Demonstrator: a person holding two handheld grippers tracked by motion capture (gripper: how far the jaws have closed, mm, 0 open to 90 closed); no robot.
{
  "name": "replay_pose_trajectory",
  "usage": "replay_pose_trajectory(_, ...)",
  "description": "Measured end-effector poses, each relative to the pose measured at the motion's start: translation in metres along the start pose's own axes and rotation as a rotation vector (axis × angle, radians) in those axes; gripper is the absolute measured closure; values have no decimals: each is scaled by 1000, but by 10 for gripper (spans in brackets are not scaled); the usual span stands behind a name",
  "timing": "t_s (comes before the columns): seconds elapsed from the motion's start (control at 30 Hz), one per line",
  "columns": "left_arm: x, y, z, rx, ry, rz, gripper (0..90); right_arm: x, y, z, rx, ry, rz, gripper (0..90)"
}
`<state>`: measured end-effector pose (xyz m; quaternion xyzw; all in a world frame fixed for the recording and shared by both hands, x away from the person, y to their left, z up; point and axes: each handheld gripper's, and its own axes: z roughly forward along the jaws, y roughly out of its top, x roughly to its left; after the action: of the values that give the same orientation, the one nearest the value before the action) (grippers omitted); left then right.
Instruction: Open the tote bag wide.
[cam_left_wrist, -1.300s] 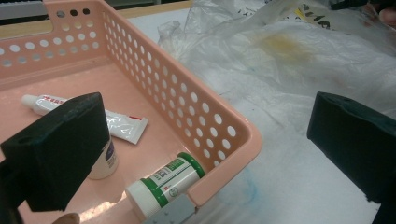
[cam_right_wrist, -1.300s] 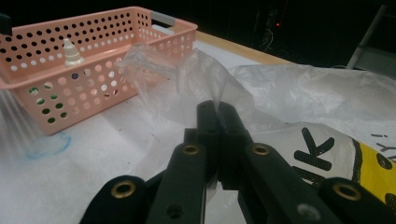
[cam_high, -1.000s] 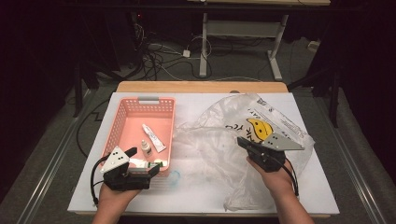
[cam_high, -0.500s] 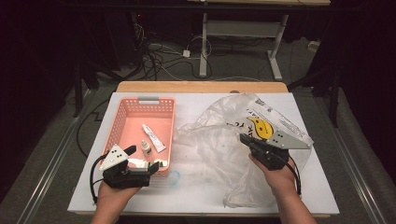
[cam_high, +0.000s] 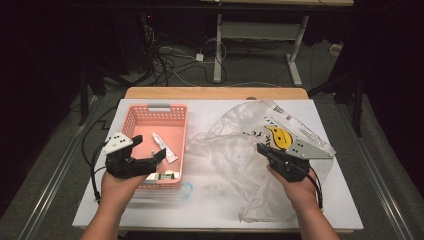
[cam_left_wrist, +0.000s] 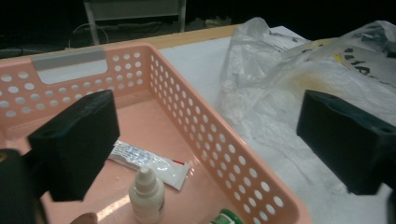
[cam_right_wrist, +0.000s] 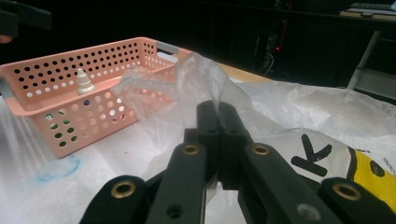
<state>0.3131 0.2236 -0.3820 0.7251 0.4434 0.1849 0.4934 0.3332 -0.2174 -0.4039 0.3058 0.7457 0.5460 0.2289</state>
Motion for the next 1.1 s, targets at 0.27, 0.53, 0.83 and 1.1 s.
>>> replay_pose_trajectory(0.27, 27, 18, 18, 31, 21, -38, 301, 0, 0, -1, -1, 2, -3, 900)
replay_pose_trajectory(0.53, 51, 28, 43, 121, 43, -77, 651, 0, 0, 0, 4, 5, -5, 900)
replay_pose_trajectory(0.83, 73, 29, 75, 267, 99, -118, 879, 0, -1, 0, 7, 9, -8, 900)
replay_pose_trajectory(1.1, 90, 21, 103, 389, 84, -144, 879, 1, -1, 0, 8, 10, -11, 900)
